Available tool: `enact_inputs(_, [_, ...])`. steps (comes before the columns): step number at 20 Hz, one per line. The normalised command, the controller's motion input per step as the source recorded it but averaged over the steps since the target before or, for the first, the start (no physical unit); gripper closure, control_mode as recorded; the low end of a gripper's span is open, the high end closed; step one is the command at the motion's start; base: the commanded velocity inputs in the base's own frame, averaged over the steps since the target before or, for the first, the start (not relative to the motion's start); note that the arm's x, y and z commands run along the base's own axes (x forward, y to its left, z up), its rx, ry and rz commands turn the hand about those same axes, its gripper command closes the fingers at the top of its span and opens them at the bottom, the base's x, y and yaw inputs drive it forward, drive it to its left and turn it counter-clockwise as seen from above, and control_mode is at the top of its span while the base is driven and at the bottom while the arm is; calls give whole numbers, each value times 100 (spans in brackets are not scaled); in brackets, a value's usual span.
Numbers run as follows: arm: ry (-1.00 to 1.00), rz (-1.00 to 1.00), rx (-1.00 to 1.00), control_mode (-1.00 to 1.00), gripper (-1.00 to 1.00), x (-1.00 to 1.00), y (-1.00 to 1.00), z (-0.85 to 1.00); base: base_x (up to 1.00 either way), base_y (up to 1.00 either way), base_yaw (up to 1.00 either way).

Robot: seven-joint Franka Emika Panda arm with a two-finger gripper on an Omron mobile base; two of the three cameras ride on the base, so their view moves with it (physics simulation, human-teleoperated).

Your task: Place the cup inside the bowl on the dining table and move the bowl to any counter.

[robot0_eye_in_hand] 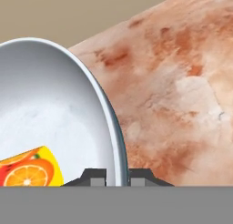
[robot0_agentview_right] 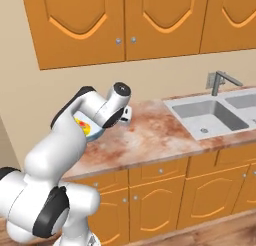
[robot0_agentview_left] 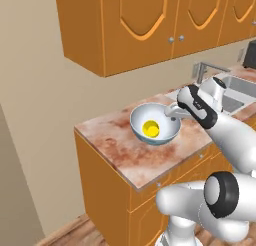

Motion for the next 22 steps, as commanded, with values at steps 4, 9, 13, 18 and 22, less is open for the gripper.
enact_inputs(4, [0,0,0,100,100,0,0,0,8,-24,24])
enact_inputs(9, [0,0,0,100,100,0,0,0,17,-31,26])
enact_inputs(13, [0,0,0,100,100,0,0,0,21,-55,21])
enact_inputs(18, [0,0,0,100,100,0,0,0,23,-67,11])
enact_inputs(22, [0,0,0,100,100,0,0,0,24,-46,10])
